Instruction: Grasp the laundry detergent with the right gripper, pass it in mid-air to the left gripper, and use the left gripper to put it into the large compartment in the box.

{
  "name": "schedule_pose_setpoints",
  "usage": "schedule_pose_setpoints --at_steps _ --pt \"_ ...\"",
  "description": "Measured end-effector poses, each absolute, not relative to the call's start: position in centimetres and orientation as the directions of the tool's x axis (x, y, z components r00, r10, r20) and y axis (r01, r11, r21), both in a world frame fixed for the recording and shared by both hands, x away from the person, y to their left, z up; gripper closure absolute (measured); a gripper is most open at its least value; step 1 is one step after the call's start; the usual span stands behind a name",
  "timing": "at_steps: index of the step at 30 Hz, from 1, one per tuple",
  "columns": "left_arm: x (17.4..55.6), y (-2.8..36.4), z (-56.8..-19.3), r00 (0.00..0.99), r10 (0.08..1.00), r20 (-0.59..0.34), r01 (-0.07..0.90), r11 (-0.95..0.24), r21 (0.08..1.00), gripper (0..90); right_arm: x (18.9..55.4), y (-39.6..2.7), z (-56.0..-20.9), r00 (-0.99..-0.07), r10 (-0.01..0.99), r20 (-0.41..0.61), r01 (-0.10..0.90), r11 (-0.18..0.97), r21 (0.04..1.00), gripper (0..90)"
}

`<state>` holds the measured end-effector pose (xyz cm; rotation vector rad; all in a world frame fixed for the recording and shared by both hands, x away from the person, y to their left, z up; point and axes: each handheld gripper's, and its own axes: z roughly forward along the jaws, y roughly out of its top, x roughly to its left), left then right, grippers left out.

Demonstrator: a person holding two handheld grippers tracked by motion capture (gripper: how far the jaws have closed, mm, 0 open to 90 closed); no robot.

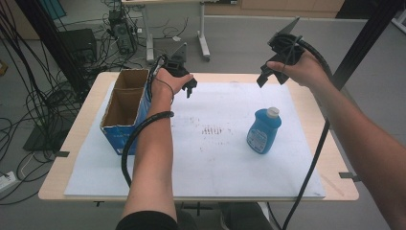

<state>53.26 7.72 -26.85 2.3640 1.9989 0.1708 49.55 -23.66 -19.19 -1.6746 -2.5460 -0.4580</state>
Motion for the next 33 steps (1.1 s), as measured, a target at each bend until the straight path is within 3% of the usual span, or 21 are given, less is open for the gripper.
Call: schedule_pose_setpoints --at_steps 26,33 --pt "51.2 7.5 -24.8 0.169 0.983 0.066 0.975 -0.177 0.137 5.9 43.4 -27.5 -18.5 -0.456 0.853 0.254 0.876 0.380 0.296 9.5" --pt "51.1 7.5 -24.5 0.168 0.983 0.069 0.972 -0.177 0.152 6.0 41.3 -28.9 -18.3 -0.501 0.829 0.249 0.839 0.395 0.373 7.0"
